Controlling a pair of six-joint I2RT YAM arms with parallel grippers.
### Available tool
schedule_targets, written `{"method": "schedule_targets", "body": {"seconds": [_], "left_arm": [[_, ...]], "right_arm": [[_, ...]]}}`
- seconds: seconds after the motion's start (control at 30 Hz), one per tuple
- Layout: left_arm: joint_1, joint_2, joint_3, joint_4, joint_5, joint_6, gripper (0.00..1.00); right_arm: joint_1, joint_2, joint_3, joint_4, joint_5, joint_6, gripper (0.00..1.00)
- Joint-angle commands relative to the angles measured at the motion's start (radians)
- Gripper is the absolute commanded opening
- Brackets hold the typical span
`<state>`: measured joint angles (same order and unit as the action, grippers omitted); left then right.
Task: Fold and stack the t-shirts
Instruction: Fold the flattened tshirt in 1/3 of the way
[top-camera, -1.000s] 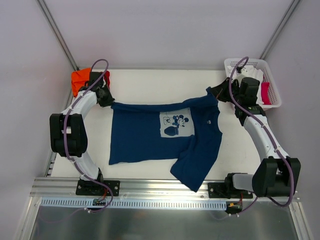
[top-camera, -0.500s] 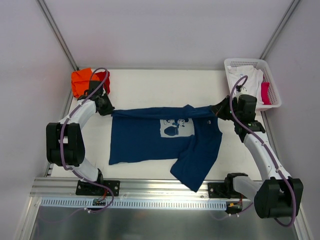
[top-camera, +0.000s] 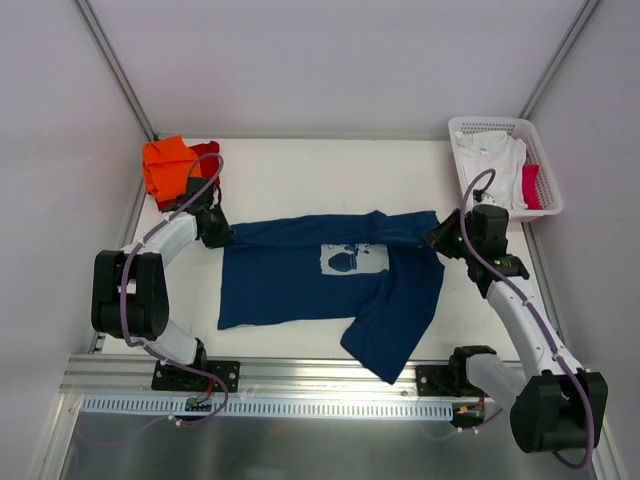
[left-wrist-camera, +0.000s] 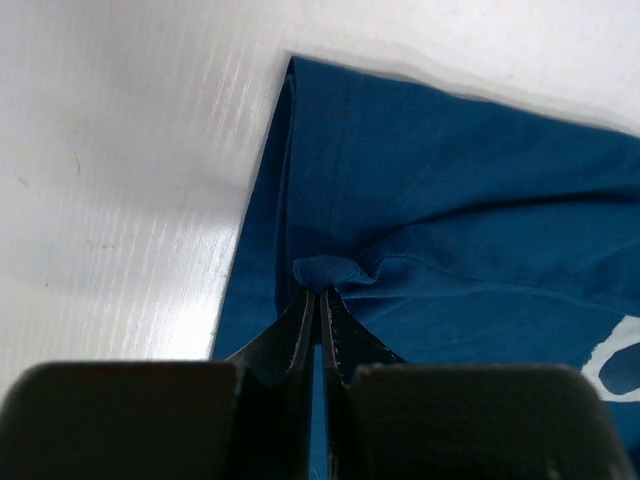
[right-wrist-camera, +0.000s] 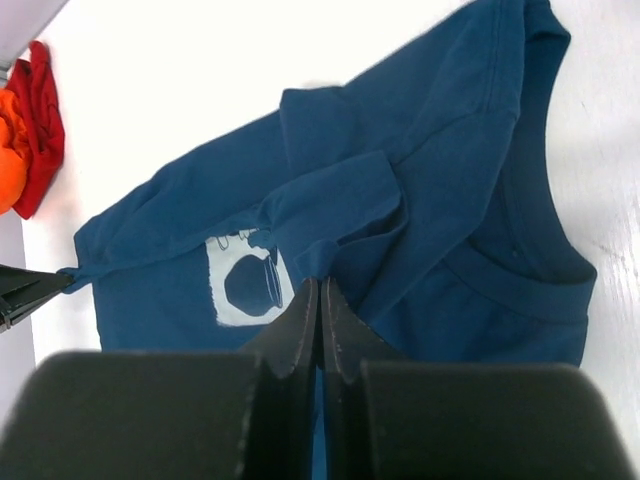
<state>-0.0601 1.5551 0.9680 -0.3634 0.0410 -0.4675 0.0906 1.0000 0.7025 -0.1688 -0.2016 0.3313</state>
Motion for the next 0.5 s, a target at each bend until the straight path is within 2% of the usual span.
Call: {"method": "schedule_targets", "body": {"seconds": [0.0, 0.17, 0.2, 0.23, 0.33, 0.37, 0.4, 0.47], "left_arm": [[-0.01, -0.038, -0.026, 0.015, -0.026, -0.022, 0.0], [-0.009, -0.046, -0.051, 0.015, -0.035, -0.022, 0.0], [-0.01, -0.047, -0.054, 0.014, -0.035, -0.022, 0.01], [-0.01, -0.049, -0.057, 0.015, -0.035, -0.022, 0.06], [-0.009, -0.058, -0.063, 0.014, -0.035, -0.023, 0.22], [-0.009, -0.059, -0.066, 0.012, -0.049, -0.025, 0.29], [-0.01, -0.067, -0.066, 0.012, -0.061, -0.026, 0.64], [-0.01, -0.072, -0.064, 0.012, -0.07, -0.025, 0.73]], "right_arm": [[0.018, -0.044, -0.02, -0.04, 0.04, 0.037, 0.0], [0.032, -0.072, -0.058, -0.073, 0.06, 0.064, 0.01], [0.035, -0.081, -0.063, -0.075, 0.07, 0.066, 0.04], [0.037, -0.086, -0.072, -0.081, 0.074, 0.068, 0.16], [0.044, -0.107, -0.08, -0.1, 0.097, 0.066, 0.39], [0.046, -0.112, -0.078, -0.112, 0.106, 0.064, 0.44], [0.049, -0.124, -0.077, -0.12, 0.126, 0.061, 0.51], [0.06, -0.135, -0.066, -0.135, 0.149, 0.054, 0.53]]}}
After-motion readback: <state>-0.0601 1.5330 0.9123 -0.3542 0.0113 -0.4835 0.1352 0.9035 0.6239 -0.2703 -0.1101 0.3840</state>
